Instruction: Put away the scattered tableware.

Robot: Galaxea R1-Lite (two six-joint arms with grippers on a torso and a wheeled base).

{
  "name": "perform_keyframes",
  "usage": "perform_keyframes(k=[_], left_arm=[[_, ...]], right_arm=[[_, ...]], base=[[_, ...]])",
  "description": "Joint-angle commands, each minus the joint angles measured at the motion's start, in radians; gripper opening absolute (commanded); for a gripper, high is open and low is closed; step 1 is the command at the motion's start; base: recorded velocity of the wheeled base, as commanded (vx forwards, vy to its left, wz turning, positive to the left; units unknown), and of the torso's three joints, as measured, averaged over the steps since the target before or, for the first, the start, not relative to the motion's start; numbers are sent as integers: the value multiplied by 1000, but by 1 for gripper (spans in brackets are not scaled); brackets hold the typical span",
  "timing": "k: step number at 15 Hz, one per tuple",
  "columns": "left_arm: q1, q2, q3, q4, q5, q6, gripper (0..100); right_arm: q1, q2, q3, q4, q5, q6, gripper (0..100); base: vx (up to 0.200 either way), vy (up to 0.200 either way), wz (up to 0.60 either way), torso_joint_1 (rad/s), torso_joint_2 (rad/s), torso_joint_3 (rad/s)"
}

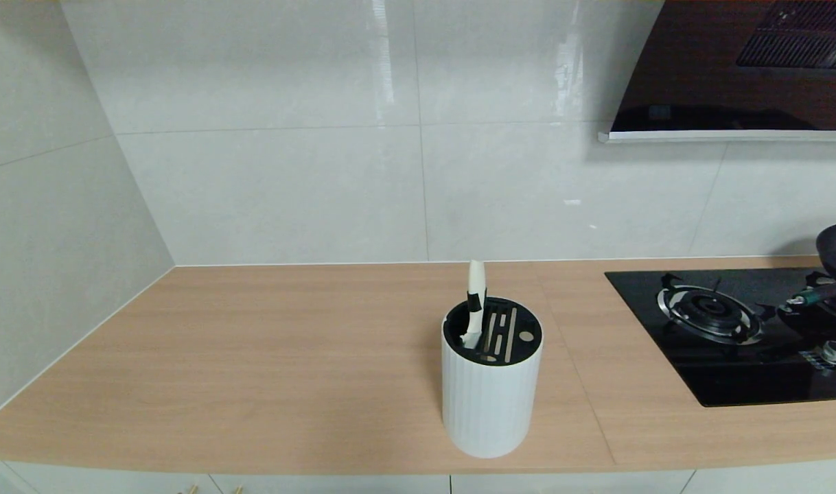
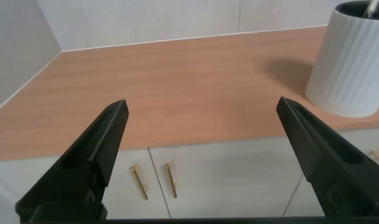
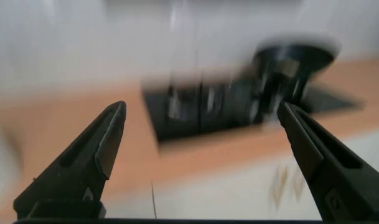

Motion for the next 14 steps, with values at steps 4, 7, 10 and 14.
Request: perform_keyframes(k=[4, 7, 10, 14], left_arm=[[0, 2, 0, -1, 3, -44, 100], [0, 2, 0, -1, 3, -44, 100], [0, 2, 1, -1, 5, -44, 100], [0, 2, 0, -1, 5, -44, 100]], right_arm=[[1, 0, 7, -9, 114, 65, 100], [-1, 1, 5, 43, 300, 37, 100], [1, 1, 7, 41, 309, 57, 100], [1, 0, 7, 41, 306, 85, 100]], base=[[0, 0, 0, 0, 0, 0], [0, 0, 0, 0, 0, 0], [0, 0, 0, 0, 0, 0], [0, 0, 0, 0, 0, 0]])
